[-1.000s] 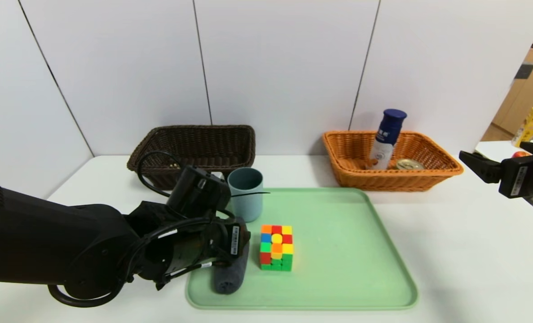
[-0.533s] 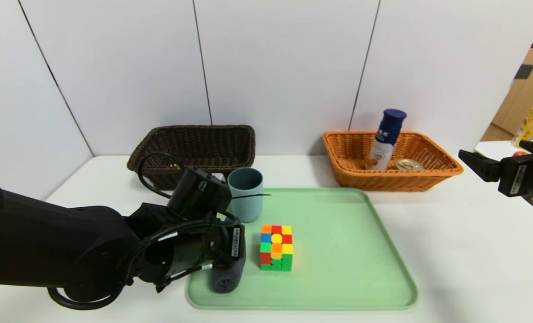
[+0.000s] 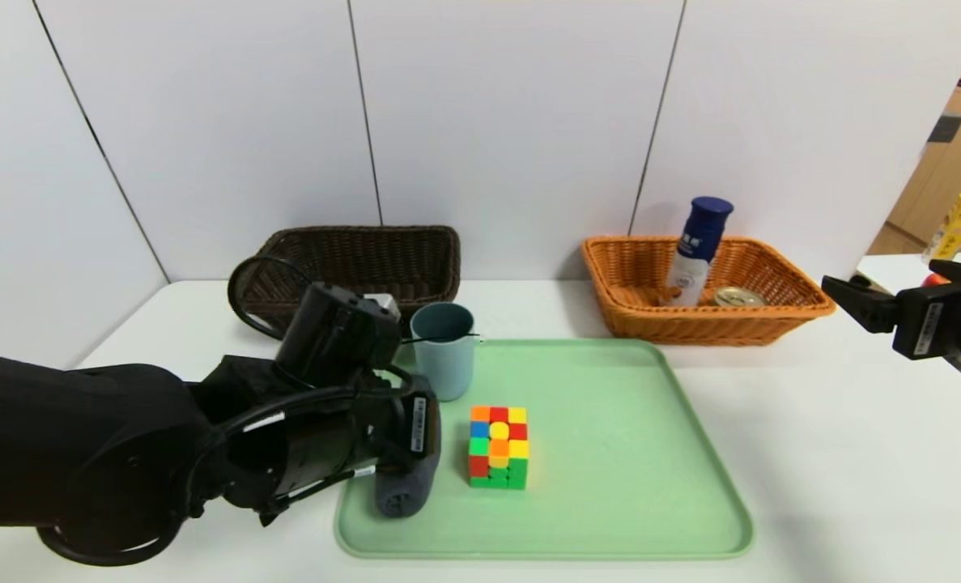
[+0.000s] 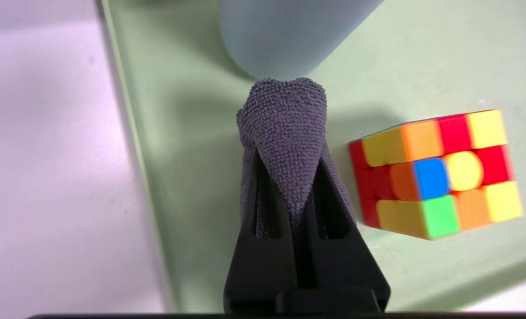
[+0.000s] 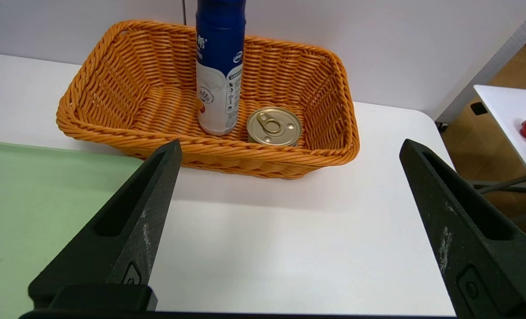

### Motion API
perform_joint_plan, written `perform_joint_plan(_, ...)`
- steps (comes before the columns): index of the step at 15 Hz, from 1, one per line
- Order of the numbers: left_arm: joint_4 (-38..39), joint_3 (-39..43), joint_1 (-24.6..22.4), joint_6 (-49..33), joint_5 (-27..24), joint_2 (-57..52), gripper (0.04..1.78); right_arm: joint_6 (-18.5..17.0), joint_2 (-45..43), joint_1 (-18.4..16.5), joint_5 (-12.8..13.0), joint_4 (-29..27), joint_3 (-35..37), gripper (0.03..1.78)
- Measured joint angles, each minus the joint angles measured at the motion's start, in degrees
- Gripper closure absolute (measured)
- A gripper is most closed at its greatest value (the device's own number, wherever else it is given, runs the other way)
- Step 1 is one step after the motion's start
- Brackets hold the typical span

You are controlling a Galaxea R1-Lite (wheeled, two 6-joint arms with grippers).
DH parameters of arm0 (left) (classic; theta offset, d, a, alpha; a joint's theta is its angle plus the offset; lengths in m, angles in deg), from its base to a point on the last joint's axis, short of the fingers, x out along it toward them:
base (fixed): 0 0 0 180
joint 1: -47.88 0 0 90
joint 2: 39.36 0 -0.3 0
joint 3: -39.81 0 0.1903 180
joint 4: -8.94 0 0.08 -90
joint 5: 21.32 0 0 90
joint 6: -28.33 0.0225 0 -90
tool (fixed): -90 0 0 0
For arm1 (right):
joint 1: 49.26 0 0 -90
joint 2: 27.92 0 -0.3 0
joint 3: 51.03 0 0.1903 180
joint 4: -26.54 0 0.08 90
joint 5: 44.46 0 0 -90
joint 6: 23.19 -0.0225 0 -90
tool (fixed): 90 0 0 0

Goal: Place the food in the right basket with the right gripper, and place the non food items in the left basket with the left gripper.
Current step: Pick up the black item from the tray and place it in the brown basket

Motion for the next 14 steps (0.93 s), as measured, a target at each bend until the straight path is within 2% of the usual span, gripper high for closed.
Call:
perform_joint_plan(5, 0.2, -0.2, -0.5, 3.4, 2.4, -9.8, 1.71, 0.0, 0.9, 0.0, -0.1, 0.0, 0.0, 0.12)
perform_joint_plan(8, 7.2, -1.2, -4.7, 14.1, 1.9, -13.6, 1.71, 0.2, 1.5, 0.0, -0.2, 0.1, -0.2, 0.12)
perform_joint_plan(11, 16.9, -1.8, -11.3, 22.3, -2.5, -12.8, 1.71, 0.0, 2.2, 0.0, -0.1, 0.1, -1.0, 0.12)
perform_joint_plan(14, 25.5, -2.0, -16.8, 24.0, -8.1, -8.2, 1.71, 0.0, 2.6, 0.0, -0.1, 0.1, -1.2, 0.12)
